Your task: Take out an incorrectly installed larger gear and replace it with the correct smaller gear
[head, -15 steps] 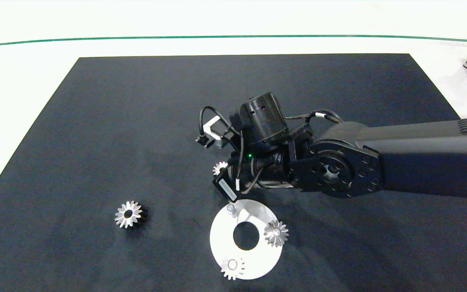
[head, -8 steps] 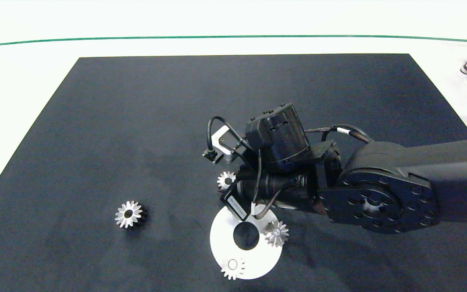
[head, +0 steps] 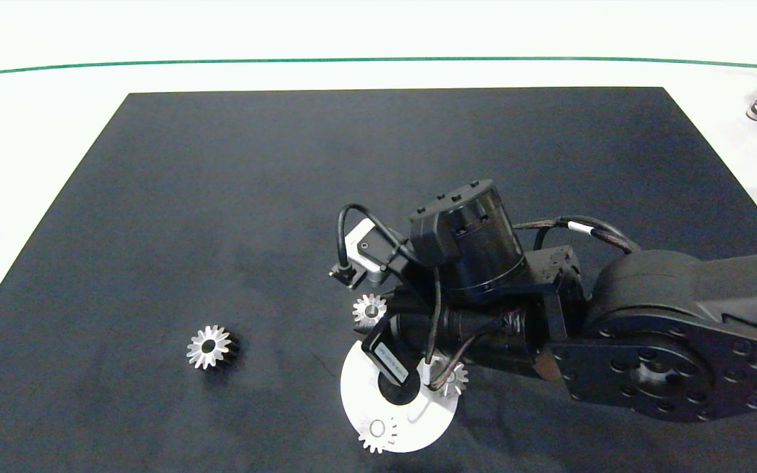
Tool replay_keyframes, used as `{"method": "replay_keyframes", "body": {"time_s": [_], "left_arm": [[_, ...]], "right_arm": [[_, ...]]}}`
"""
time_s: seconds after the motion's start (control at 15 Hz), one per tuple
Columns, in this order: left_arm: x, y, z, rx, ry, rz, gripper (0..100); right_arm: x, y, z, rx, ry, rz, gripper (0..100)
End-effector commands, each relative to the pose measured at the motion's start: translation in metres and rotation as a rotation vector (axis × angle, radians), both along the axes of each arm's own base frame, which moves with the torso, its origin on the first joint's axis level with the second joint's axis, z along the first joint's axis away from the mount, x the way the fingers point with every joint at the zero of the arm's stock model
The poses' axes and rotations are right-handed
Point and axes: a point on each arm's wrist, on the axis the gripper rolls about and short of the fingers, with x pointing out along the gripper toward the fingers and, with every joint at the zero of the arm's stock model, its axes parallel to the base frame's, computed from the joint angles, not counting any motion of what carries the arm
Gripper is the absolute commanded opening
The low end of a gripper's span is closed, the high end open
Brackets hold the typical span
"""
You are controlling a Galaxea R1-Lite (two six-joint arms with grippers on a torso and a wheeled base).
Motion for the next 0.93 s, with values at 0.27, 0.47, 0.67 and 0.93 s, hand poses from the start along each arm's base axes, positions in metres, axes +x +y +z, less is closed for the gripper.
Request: {"method": "replay_keyframes", "body": {"time_s": [0.27, 0.47, 0.67, 0.93], "left_arm": [[0.000, 0.000, -0.001, 0.004, 0.008, -0.003, 100], [0.000, 0.000, -0.001, 0.003, 0.006, -0.003, 100], [0.000, 0.000, 0.000, 0.003, 0.005, -0.003, 100], [0.000, 0.000, 0.000, 0.003, 0.005, -0.003, 100]], "right_arm": [[-0.005, -0.004, -0.011, -0.022, 0.013, 0.002, 25], [-0.003, -0.002, -0.016, -0.030, 0.019, 0.002, 25], [-0.003, -0.001, -0.020, -0.042, 0.026, 0.003, 25], [-0.003, -0.002, -0.023, -0.055, 0.025, -0.003, 25]]}}
